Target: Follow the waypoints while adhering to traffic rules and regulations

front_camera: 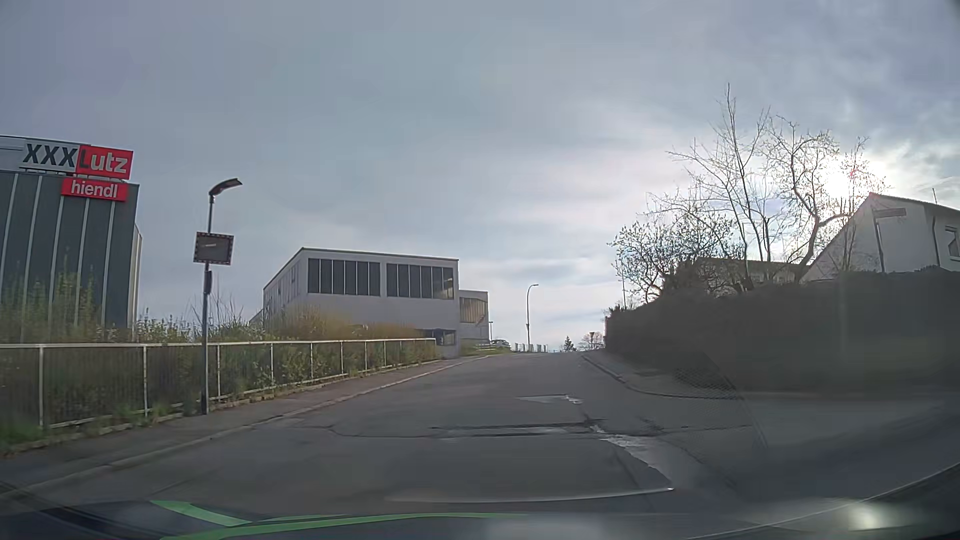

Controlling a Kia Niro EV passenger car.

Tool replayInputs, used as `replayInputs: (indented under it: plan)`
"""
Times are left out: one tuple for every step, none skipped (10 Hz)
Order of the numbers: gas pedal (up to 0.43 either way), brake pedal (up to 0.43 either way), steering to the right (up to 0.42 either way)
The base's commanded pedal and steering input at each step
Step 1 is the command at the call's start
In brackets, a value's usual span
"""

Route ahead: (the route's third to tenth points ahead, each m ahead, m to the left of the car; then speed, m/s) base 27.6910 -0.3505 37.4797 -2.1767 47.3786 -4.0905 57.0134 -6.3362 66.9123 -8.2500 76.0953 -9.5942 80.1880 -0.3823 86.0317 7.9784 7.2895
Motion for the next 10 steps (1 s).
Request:
replayInputs:
  plan:
    - [0.35, 0.0, 0.06]
    - [0.35, 0.0, 0.056]
    - [0.35, 0.0, 0.056]
    - [0.35, 0.0, 0.054]
    - [0.35, 0.0, 0.053]
    - [0.35, 0.0, 0.052]
    - [0.358, 0.0, 0.043]
    - [0.358, 0.0, 0.035]
    - [0.358, 0.0, 0.033]
    - [0.358, 0.0, 0.032]
